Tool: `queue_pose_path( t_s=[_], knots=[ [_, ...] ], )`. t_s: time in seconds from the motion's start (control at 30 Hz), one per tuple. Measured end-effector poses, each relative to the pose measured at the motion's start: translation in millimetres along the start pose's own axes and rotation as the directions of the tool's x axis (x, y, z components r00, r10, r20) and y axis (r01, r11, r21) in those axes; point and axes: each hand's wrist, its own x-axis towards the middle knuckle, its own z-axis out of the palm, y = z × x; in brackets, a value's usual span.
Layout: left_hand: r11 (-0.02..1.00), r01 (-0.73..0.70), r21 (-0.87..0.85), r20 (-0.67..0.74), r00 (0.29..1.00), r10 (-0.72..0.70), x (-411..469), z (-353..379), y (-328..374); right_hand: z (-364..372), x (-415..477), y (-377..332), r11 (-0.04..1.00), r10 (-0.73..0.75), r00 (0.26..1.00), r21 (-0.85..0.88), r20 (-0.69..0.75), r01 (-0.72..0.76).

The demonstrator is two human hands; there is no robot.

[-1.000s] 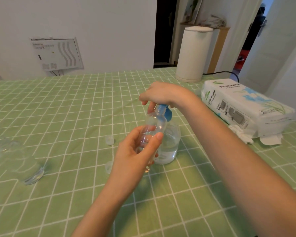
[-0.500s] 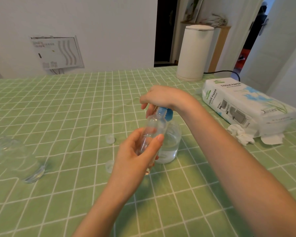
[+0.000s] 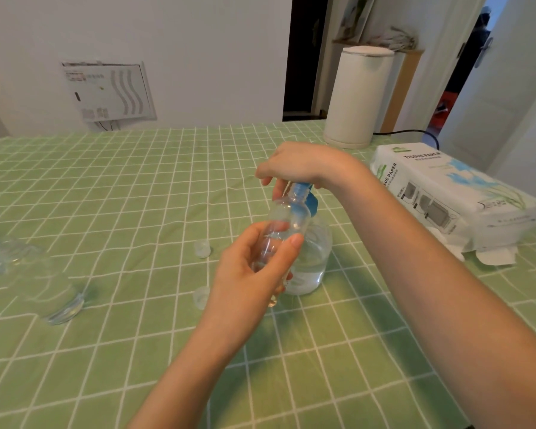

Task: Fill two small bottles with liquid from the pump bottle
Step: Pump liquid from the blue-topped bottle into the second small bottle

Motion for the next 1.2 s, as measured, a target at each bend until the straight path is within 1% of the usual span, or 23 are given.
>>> queue_pose_path(
  t_s=[0.2, 0.4, 0.57, 0.73, 1.2],
  knots=[
    [1.000, -0.005, 0.008, 0.011, 1.000, 0.005, -2, 0, -1, 5, 2, 5, 0.993, 0.005, 1.000, 0.120, 0.015, -0.006],
    [1.000, 0.014, -0.021, 0.015, 1.000, -0.014, -4, -1, -4, 15, 5, 9, 0.995, 0.002, 1.000, 0.099, 0.021, -0.004],
    [1.000, 0.015, 0.000, 0.013, 1.000, -0.015, -3, -2, -5, 14, 5, 9, 0.997, 0.007, 1.000, 0.076, 0.009, -0.008],
    [1.000, -0.004, 0.001, 0.016, 1.000, 0.004, -1, -1, -1, 1, 1, 3, 0.999, 0.005, 0.999, 0.043, -0.042, -0.003],
    [0.999, 0.007, -0.040, 0.022, 1.000, -0.006, -4, -1, -5, 14, 1, 5, 0.998, 0.015, 1.000, 0.059, -0.006, -0.014]
  ],
)
